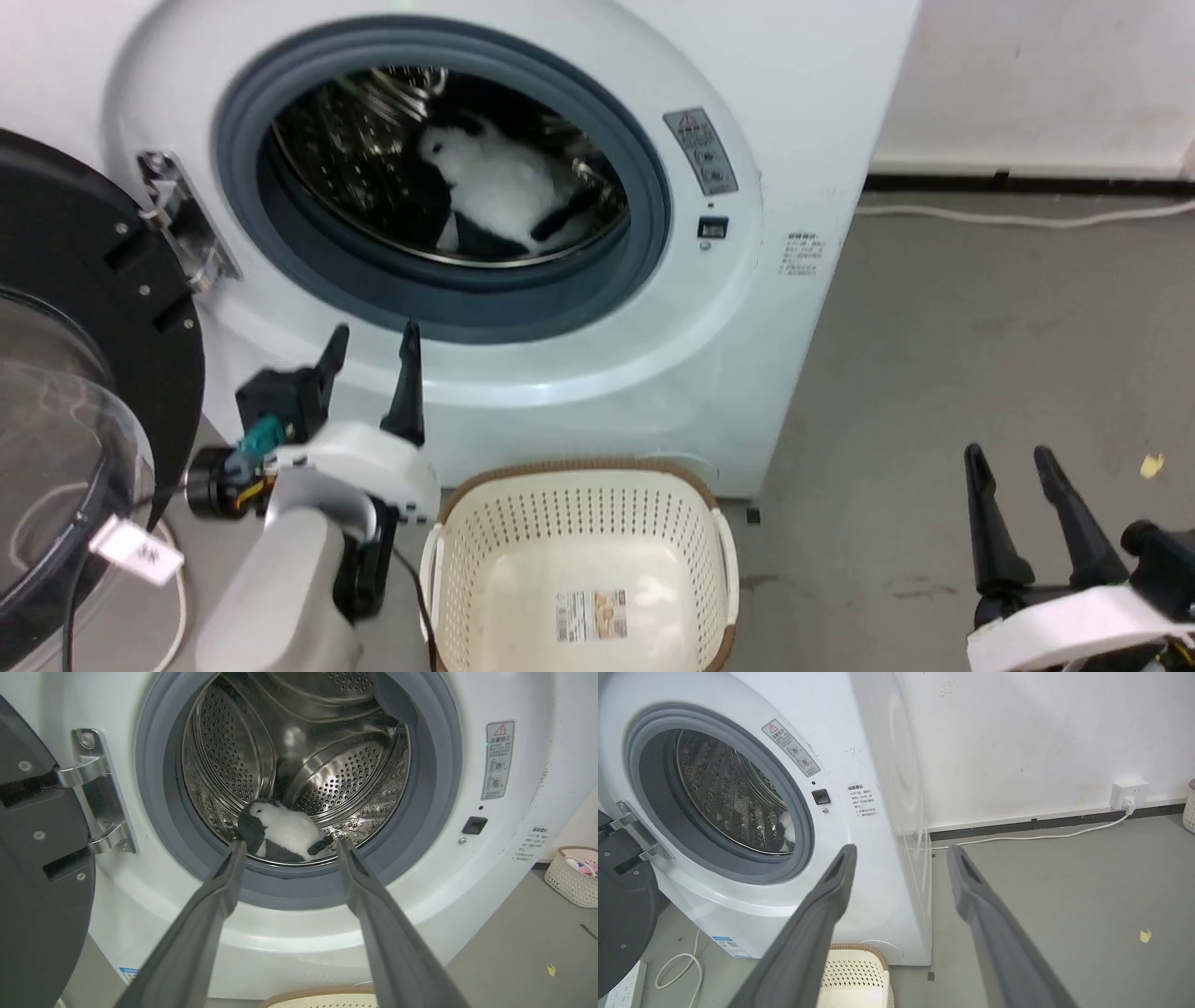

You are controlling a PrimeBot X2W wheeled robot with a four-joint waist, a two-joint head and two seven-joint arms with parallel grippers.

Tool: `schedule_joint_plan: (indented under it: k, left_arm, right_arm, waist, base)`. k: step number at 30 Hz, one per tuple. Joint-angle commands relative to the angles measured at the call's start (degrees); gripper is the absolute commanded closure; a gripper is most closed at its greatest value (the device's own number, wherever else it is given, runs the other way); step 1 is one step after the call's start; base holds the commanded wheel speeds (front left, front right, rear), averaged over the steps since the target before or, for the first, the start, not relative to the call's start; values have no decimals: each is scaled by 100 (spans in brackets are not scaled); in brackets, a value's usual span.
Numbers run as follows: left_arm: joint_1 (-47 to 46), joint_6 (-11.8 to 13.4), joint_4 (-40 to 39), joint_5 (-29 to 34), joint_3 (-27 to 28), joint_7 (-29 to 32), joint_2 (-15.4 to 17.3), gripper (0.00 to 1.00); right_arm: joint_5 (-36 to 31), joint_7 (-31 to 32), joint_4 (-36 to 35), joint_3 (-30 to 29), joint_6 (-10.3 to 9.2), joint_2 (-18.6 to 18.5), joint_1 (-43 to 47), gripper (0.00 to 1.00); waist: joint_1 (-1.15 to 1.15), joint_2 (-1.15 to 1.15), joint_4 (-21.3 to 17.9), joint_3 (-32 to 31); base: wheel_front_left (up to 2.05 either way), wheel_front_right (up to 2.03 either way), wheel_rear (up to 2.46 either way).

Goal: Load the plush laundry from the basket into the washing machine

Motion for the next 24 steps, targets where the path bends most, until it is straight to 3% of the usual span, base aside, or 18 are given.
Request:
schedule_joint_plan:
  k: [1,24]
  left_arm:
    - [188,22,-98,52,5,-30,38,0]
    - [1849,85,-1413,43,264,-30,300,0]
  right_arm:
    - [-64,-34,38,23,-4,14,97,0]
    - [-478,-363,486,0,-4,15,461,0]
  waist:
    - [1,0,-9,-123]
    - [1,0,-32,-646]
  base:
    - [0,0,0]
    - [0,0,0]
